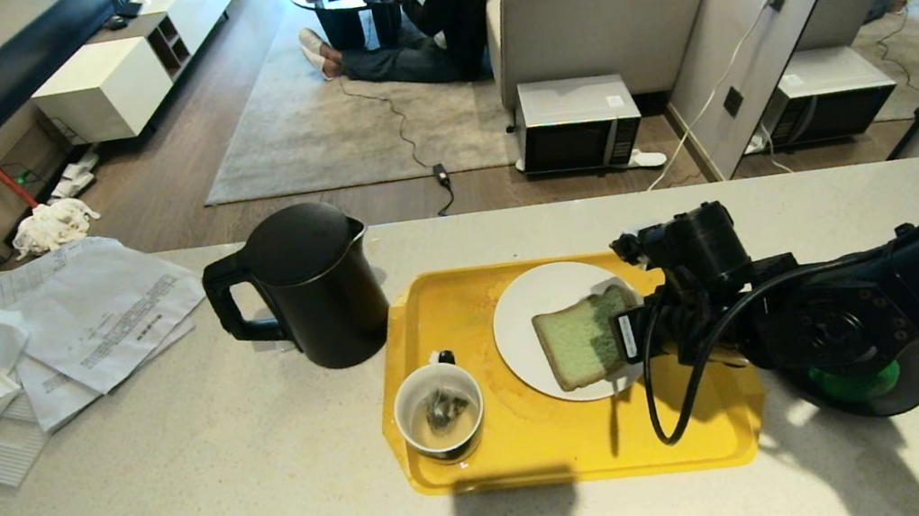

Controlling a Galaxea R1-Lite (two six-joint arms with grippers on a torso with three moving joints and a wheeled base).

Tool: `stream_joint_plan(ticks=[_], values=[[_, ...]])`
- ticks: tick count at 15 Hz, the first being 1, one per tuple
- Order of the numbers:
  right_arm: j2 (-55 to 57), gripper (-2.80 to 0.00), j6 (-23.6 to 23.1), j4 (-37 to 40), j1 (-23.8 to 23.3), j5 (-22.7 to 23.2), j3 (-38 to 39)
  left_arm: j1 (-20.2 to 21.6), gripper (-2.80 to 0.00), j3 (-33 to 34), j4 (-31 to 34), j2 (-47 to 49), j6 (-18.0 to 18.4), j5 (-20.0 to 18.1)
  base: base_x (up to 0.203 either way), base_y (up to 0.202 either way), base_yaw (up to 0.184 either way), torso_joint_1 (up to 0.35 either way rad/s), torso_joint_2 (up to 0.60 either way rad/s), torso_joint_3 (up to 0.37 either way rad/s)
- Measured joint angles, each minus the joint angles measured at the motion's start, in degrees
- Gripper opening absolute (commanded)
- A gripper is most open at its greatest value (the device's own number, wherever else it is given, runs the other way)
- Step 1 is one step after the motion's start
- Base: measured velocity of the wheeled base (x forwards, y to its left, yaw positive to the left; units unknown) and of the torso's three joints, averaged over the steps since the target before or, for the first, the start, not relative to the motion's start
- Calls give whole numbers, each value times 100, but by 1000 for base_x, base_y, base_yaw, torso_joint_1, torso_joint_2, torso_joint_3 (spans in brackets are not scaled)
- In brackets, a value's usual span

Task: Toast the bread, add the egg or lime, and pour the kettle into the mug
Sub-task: Put the baked bread on a plate

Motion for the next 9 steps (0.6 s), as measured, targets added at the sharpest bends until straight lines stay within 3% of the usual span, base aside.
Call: stream_joint_plan(ticks=[6, 7, 9], values=[[-99, -280, -328, 2, 6, -198, 15, 0, -280, 0, -1, 0, 0, 2, 0, 0, 0, 0, 0, 0], [-101, 0, -340, -2, 11, -204, 60, 0, -280, 0, -1, 0, 0, 0, 0, 0, 0, 0, 0, 0], [-107, 0, -389, -4, 20, -234, 165, 0, -280, 0, -3, 0, 0, 2, 0, 0, 0, 0, 0, 0]])
